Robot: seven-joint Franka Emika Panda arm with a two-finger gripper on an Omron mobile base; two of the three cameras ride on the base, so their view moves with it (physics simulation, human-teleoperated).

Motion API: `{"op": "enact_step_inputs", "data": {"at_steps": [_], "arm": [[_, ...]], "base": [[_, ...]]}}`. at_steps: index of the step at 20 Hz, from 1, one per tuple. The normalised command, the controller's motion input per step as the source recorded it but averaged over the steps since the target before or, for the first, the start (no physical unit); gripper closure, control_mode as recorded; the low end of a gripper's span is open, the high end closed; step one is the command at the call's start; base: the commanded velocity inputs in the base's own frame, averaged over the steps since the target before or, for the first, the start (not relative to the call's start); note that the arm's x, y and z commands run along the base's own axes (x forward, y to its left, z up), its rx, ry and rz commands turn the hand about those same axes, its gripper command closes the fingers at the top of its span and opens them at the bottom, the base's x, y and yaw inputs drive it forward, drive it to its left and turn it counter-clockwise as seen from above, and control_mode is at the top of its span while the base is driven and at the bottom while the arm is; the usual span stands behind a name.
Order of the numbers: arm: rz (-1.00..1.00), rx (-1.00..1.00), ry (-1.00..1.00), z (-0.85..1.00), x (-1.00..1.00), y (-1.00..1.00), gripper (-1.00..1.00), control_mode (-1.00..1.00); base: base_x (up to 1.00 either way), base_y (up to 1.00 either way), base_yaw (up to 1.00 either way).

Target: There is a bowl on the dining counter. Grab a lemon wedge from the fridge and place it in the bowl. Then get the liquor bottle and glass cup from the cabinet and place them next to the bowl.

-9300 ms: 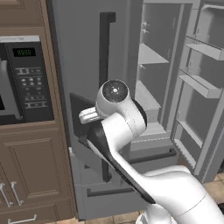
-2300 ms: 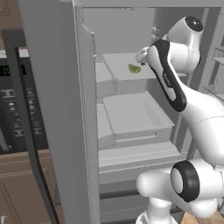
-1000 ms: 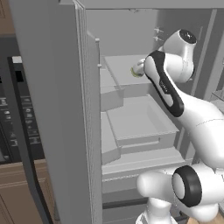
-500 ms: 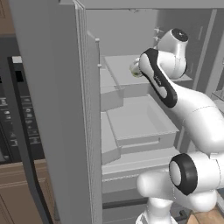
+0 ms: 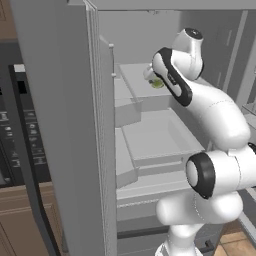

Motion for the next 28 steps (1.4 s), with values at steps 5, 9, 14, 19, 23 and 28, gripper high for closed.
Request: {"op": "enact_step_inputs", "data": {"at_steps": [5, 9, 14, 19, 23, 28], "arm": [[0.07, -0.01, 0.0, -0.06, 0.13, 0.0, -1.0, -1.0], [0.05, -0.04, 0.01, -0.12, 0.21, 0.01, -1.0, -1.0], [0.05, -0.02, 0.01, -0.13, 0.11, 0.0, -1.0, -1.0], [0.03, -0.05, 0.0, -0.18, 0.02, 0.04, -1.0, -1.0], [0.01, -0.08, 0.0, -0.24, 0.0, 0.16, -1.0, -1.0], [0.01, -0.03, 0.0, -0.06, 0.0, 0.02, -1.0, -1.0]], "base": [[0.0, 0.0, 0.0], [0.0, 0.0, 0.0], [0.0, 0.0, 0.0], [0.0, 0.0, 0.0], [0.0, 0.0, 0.0], [0.0, 0.0, 0.0]]}}
